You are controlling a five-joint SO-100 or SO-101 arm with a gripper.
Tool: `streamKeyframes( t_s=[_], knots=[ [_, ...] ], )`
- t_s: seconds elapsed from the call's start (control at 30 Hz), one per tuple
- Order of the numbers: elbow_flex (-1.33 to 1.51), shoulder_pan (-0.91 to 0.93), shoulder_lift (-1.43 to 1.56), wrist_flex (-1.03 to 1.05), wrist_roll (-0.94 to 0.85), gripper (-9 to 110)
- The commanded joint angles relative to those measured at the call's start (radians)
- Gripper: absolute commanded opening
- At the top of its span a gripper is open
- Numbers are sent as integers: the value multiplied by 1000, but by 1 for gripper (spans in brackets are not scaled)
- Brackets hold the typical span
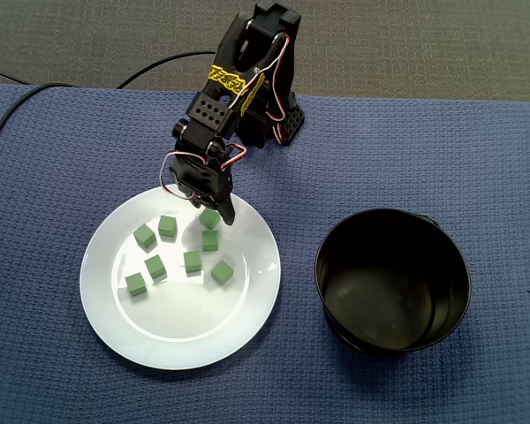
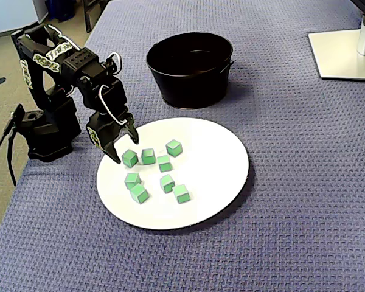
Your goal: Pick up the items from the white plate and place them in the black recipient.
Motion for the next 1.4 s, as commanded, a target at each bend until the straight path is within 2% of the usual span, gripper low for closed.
streamKeyframes(
  t_s=[0.0, 0.2, 0.4, 0.57, 0.83, 1.07, 1.23, 1.37],
  knots=[
    [15, 8, -6, -51, -21, 21],
    [32, 6, -14, -97, -12, 17],
    [43, 3, -11, -110, -6, 0],
    [57, -2, 8, -117, 6, 0],
    [-304, -38, 212, 209, 239, 0],
    [-701, -331, 295, 414, 604, 0],
    [-874, -620, 219, 391, 854, 0],
    [-870, -824, 92, 302, 940, 0]
  ],
)
